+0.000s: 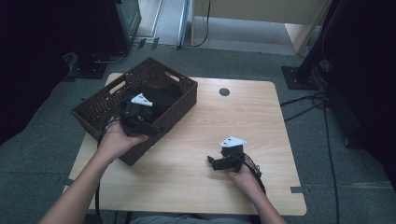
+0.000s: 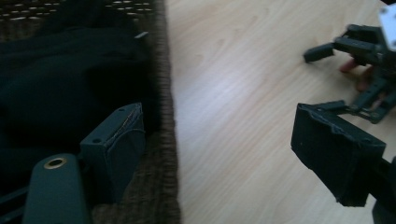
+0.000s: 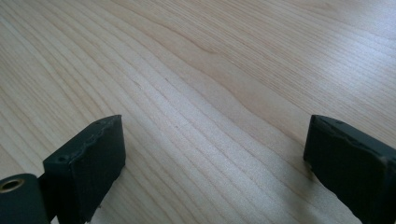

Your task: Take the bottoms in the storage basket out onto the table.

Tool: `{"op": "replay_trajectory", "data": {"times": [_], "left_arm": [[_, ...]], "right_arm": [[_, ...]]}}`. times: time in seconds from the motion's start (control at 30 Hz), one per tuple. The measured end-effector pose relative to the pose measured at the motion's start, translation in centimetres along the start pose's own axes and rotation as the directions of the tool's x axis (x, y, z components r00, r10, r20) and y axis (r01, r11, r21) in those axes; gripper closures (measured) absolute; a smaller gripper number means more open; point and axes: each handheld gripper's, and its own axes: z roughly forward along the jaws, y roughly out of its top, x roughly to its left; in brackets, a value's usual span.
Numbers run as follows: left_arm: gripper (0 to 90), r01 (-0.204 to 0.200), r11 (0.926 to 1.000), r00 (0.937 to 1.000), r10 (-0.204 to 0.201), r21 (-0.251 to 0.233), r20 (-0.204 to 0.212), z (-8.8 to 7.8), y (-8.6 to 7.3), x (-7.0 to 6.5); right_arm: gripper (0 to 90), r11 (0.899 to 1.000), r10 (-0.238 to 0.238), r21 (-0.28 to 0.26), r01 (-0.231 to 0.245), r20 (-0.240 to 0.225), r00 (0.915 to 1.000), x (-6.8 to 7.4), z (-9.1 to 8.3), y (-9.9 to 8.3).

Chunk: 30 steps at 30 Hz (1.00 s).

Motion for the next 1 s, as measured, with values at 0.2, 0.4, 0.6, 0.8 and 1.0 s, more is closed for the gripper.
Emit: {"op": "replay_trajectory", "data": {"times": [0.2, 0.4, 0.6, 0.8, 1.0], "left_arm": [[17.3, 0.069, 0.9974, 0.9966, -0.069, -0.021, -0.043, -0.5, 0.4, 4.1], [16.5, 0.186, 0.9821, 0.9804, -0.188, -0.029, -0.06, 0.1, 0.2, 8.5], [8.7, 0.273, 0.962, 0.9574, -0.273, -0.011, -0.095, 1.6, 0.5, 11.0], [2.0, 0.41, 0.9122, 0.9061, -0.406, 0.008, -0.12, 3.4, -0.4, 13.4], [1.0, 0.466, 0.8847, 0.8785, -0.46, 0.016, -0.129, 5.5, -0.6, 14.5]], "right_arm": [[5.3, 1.0, 0.001, 0.001, -0.001, 0.0, 1.0, 0.0, 0.0, 0.0], [5.3, 1.0, 0.001, 0.001, -0.001, 0.001, 1.0, 0.0, 0.0, 0.0], [5.3, 1.0, 0.001, 0.001, -0.001, 0.001, 1.0, 0.0, 0.0, 0.0], [5.3, 1.0, 0.003, 0.002, -0.003, 0.001, 1.0, 0.0, 0.0, 0.0], [5.3, 1.0, 0.001, 0.001, -0.001, 0.001, 1.0, 0.0, 0.0, 0.0]]}}
